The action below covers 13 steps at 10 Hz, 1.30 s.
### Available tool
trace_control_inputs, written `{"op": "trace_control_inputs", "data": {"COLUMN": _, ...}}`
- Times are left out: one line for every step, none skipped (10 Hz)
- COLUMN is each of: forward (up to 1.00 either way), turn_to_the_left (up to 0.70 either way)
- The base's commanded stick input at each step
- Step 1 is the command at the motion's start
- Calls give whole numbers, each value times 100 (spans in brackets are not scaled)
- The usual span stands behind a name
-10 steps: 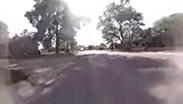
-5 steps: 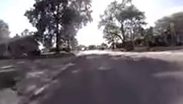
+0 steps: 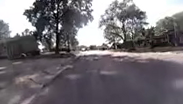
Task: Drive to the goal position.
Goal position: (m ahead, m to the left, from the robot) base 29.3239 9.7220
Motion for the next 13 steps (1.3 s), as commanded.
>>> {"op": "trace_control_inputs", "data": {"forward": 100, "turn_to_the_left": 0}}
{"op": "trace_control_inputs", "data": {"forward": 100, "turn_to_the_left": 0}}
{"op": "trace_control_inputs", "data": {"forward": 100, "turn_to_the_left": 0}}
{"op": "trace_control_inputs", "data": {"forward": 100, "turn_to_the_left": 0}}
{"op": "trace_control_inputs", "data": {"forward": 100, "turn_to_the_left": 0}}
{"op": "trace_control_inputs", "data": {"forward": 100, "turn_to_the_left": 0}}
{"op": "trace_control_inputs", "data": {"forward": 100, "turn_to_the_left": 0}}
{"op": "trace_control_inputs", "data": {"forward": 100, "turn_to_the_left": 0}}
{"op": "trace_control_inputs", "data": {"forward": 100, "turn_to_the_left": -1}}
{"op": "trace_control_inputs", "data": {"forward": 100, "turn_to_the_left": -2}}
{"op": "trace_control_inputs", "data": {"forward": 100, "turn_to_the_left": -2}}
{"op": "trace_control_inputs", "data": {"forward": 100, "turn_to_the_left": -1}}
{"op": "trace_control_inputs", "data": {"forward": 100, "turn_to_the_left": 0}}
